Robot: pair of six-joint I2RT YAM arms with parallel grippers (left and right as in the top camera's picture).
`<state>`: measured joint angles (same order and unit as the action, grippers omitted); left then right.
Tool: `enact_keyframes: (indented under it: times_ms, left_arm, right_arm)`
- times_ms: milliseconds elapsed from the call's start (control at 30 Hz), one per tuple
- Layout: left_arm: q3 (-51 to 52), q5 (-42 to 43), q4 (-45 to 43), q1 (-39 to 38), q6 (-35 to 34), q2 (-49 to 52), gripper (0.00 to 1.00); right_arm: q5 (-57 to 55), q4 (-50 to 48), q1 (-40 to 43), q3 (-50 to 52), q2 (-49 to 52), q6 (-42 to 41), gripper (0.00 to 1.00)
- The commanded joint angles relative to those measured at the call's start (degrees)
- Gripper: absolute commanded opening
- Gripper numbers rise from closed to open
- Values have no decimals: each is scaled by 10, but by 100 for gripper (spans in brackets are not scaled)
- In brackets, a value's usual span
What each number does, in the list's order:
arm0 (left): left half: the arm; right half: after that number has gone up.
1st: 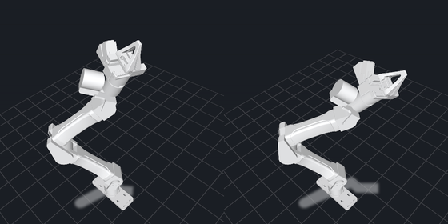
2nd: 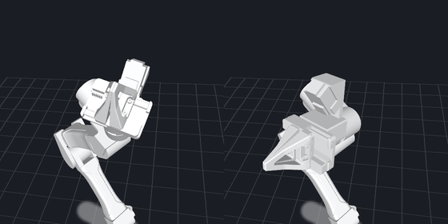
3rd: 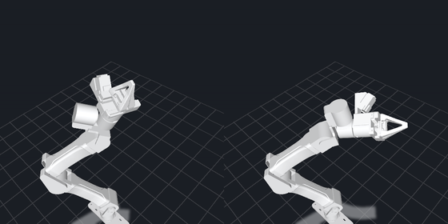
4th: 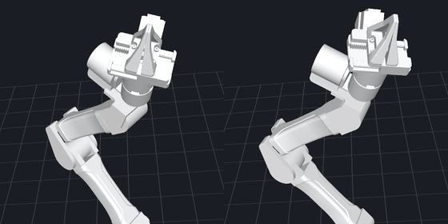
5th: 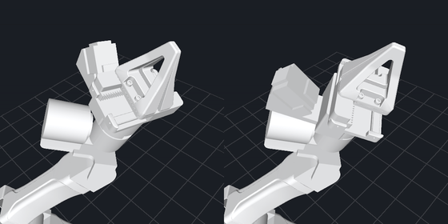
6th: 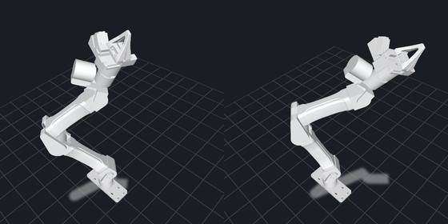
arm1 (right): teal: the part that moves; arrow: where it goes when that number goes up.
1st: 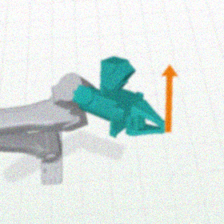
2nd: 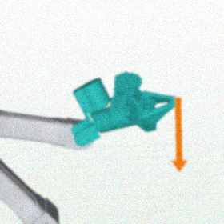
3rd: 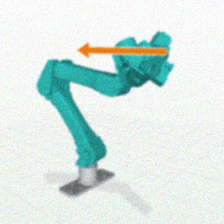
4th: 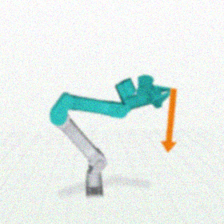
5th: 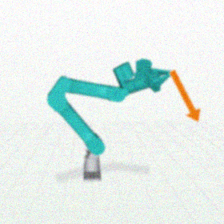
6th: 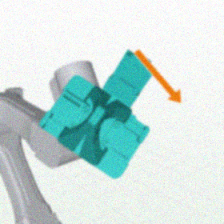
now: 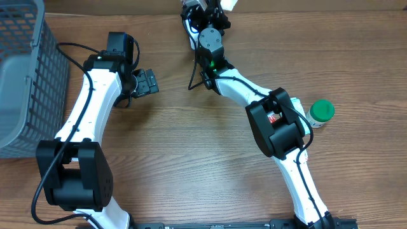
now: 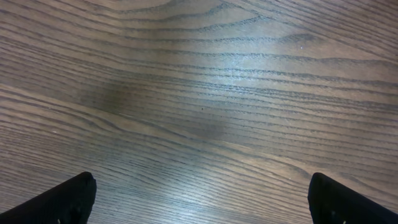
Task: Scan the item barcode
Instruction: 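Hold the PanTree snack bag at the scanner with the right gripper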
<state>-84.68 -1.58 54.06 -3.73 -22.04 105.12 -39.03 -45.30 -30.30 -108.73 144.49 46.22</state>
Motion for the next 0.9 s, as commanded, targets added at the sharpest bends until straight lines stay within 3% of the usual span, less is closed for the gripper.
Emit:
enact_keyframes:
  times_ms: [0,300,533,867]
  left_arm:
    - [-6,-3,-1,-1,11,-7,100]
    - [-6,-3,-1,-1,11,-7,100]
    - [-6,-3,-1,-1,11,-7,100]
    - [-6,-3,-1,-1,11,-7,100]
  right_arm:
    - [-4,-10,5,-7,9,9,4]
    - [19,-80,15,-7,10,144,4]
    - [16,-77,45,-7,27,138,4]
    - [18,-72,23,-7,42,123,4]
